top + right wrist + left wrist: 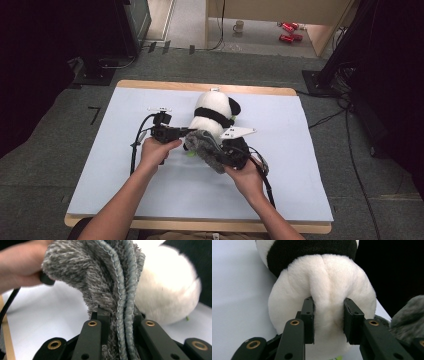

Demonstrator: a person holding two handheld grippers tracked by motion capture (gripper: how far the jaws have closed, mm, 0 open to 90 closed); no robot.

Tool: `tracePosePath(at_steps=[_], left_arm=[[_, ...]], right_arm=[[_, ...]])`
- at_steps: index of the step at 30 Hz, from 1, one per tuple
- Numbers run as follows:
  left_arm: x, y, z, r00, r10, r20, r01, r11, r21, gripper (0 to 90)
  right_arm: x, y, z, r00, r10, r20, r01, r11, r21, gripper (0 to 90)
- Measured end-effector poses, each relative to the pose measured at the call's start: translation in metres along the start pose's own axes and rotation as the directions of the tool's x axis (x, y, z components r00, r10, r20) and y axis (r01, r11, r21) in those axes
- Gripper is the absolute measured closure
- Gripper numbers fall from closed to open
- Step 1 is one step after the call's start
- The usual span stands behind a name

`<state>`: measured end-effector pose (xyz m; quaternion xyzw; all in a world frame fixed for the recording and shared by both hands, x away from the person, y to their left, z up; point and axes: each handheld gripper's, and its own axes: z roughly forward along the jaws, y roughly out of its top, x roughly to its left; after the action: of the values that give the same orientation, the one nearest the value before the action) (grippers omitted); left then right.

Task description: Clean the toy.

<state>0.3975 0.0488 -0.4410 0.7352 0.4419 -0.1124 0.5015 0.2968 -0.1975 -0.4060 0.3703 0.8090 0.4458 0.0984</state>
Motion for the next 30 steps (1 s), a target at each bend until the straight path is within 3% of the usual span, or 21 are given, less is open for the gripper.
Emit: tracePosePath(at_steps=[6,9,12,15,19,21,25,30], left_arm=[[-0.004,-0.001,0.005,0.9998,0.012,0.013,-0.013,0.9996,0.025,66.8],[-0.006,-0.002,0.006,0.9997,0.021,0.008,-0.022,0.999,0.038,66.8],[-0.005,-0.004,0.007,0.9997,0.023,-0.002,-0.023,0.9985,0.05,67.0],[-0.003,-0.005,0.007,0.9999,0.015,-0.004,-0.014,0.9988,0.047,67.0],[-0.001,-0.008,0.005,0.9999,0.011,-0.006,-0.011,0.9992,0.039,67.0],[-0.001,-0.009,0.003,0.9999,0.009,-0.01,-0.008,0.9993,0.038,67.0],[-0.001,-0.008,0.002,0.9998,0.011,-0.015,-0.011,0.9992,0.039,67.0],[-0.004,-0.007,0.002,0.9993,0.027,-0.026,-0.026,0.9988,0.042,67.2]], right_arm=[[0.004,-0.001,0.008,0.9984,-0.031,0.047,0.032,0.999,-0.016,79.2],[0.003,-0.005,0.019,0.9959,-0.051,0.075,0.05,0.999,0.008,79.3],[0.0,-0.015,0.033,0.9965,-0.053,0.064,0.051,0.998,0.031,79.7],[-0.001,-0.021,0.04,0.9951,-0.077,0.061,0.075,0.997,0.031,80.0],[0.0,-0.026,0.049,0.991,-0.12,0.06,0.115,0.991,0.072,80.0],[0.001,-0.028,0.052,0.9929,-0.107,0.052,0.103,0.991,0.081,80.0],[0.004,-0.03,0.059,0.9892,-0.131,0.065,0.123,0.986,0.114,80.0],[0.0,-0.034,0.06,0.9905,-0.127,0.055,0.12,0.987,0.112,79.9]])
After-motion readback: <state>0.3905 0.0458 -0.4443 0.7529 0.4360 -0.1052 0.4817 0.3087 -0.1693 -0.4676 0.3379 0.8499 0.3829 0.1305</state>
